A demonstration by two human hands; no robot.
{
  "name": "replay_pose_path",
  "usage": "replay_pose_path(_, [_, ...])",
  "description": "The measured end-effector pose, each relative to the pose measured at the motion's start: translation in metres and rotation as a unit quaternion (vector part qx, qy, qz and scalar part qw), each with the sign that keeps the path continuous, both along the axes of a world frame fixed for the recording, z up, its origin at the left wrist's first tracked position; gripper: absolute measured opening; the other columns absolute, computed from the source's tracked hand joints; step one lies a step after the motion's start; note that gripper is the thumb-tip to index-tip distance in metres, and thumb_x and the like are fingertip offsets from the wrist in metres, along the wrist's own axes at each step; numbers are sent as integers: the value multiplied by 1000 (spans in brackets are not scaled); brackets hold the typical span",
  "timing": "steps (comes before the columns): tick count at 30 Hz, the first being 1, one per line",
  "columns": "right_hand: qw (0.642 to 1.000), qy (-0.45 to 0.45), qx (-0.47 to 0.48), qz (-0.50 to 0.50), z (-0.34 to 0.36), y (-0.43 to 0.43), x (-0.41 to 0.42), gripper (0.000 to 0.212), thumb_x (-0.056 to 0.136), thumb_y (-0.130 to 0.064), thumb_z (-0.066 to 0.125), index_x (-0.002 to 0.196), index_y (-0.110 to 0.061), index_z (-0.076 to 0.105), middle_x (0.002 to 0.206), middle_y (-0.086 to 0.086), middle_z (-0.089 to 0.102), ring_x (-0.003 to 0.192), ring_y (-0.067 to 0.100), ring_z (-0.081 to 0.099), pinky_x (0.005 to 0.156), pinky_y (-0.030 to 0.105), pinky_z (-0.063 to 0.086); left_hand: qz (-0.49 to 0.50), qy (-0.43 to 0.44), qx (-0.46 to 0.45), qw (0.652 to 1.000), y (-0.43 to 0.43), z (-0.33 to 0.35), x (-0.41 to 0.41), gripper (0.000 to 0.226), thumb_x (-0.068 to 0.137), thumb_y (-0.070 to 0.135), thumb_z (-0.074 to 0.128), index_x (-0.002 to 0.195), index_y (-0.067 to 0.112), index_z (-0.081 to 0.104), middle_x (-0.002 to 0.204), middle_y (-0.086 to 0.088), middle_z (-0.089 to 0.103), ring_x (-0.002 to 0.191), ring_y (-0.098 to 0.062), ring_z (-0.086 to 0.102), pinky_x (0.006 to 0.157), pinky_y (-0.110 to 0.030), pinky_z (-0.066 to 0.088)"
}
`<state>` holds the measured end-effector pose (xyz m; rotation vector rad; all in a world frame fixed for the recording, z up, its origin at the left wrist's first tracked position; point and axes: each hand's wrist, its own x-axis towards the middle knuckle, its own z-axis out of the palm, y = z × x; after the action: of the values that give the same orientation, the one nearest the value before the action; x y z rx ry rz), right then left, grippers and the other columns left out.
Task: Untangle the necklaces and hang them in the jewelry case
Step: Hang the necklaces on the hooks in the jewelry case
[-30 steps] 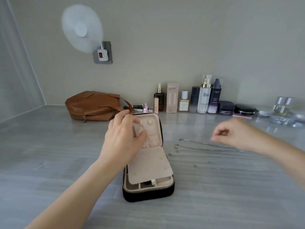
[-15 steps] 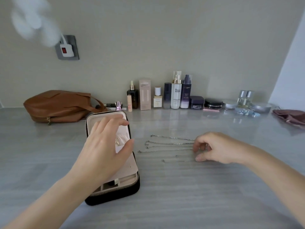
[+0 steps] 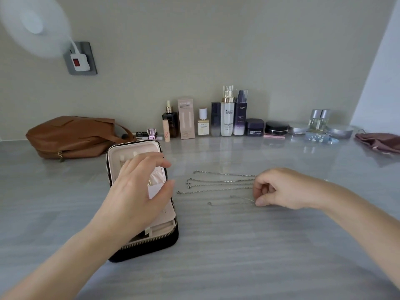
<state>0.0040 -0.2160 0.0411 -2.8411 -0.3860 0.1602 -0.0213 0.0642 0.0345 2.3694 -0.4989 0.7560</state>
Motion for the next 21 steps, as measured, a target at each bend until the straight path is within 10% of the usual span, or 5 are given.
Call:
replay_pose_path(7, [999,17,-44,19,0,8,-7,16,90,-32,50,85,-19,57,96,-1,60,90,20,56,79,32,45,-56,22,-19,998,-19,2,-9,14,80,35,59,89,44,53,114,32,47,110,21,36,87,0,28])
replay_pose_path(21, [935,67,332,110,18,65,-26,18,92,-9,48,75,-13,52,51,-5,59,46,8,53,49,19,44,-218,246,-258,908,-57,-1,-20,23,96,9,36,102,27,49,91,11,64,87,2,65,89,-21,46])
